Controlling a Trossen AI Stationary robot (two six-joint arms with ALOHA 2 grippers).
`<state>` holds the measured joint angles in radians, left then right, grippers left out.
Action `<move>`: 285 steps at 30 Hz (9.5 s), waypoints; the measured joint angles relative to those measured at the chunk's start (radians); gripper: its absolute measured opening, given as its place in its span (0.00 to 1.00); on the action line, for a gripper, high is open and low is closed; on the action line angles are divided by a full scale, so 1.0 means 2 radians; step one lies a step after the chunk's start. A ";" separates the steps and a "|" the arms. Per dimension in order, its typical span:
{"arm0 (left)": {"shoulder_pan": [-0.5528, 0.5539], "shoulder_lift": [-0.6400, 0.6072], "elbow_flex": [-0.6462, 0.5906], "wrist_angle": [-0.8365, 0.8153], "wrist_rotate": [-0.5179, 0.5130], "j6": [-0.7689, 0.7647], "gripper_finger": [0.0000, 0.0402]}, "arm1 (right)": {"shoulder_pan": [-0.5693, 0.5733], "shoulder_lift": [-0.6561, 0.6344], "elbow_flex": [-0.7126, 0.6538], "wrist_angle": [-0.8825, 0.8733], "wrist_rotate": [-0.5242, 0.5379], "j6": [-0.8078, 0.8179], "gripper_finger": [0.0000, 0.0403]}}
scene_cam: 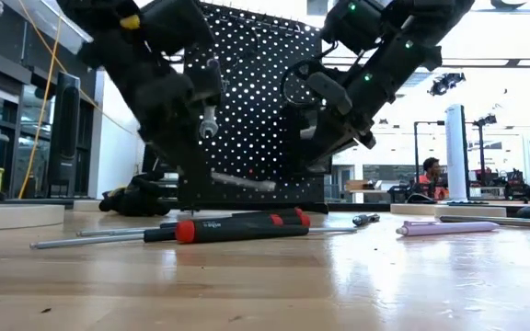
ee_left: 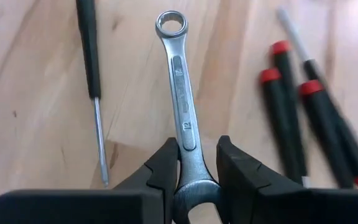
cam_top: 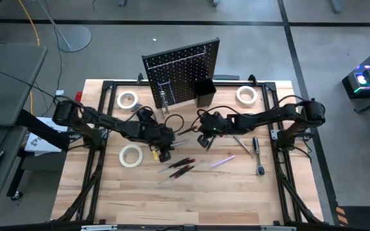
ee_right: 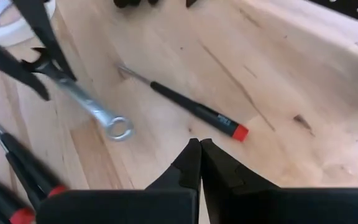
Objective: Hang tools onto peg board
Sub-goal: Hang the silver wrench on the peg board, then put the black pen into the black bin on the peg board
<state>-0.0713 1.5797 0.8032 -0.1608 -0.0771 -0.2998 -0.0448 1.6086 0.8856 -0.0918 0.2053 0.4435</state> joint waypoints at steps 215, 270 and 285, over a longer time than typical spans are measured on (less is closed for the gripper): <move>-0.023 -0.224 -0.092 -0.062 -0.121 -0.323 0.62 | -0.017 -0.067 0.020 -0.379 0.013 0.419 0.10; -0.023 -0.224 -0.093 -0.061 -0.116 -0.374 0.62 | -0.031 0.084 -0.013 -0.230 0.060 0.434 0.20; -0.023 -0.224 -0.093 -0.063 -0.110 -0.368 0.62 | -0.028 0.087 0.022 -0.283 -0.006 0.453 0.22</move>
<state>-0.1181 1.1324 0.6178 -0.2874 -0.2977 -1.0355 -0.1017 1.7832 0.9298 -0.6582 0.1934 1.3493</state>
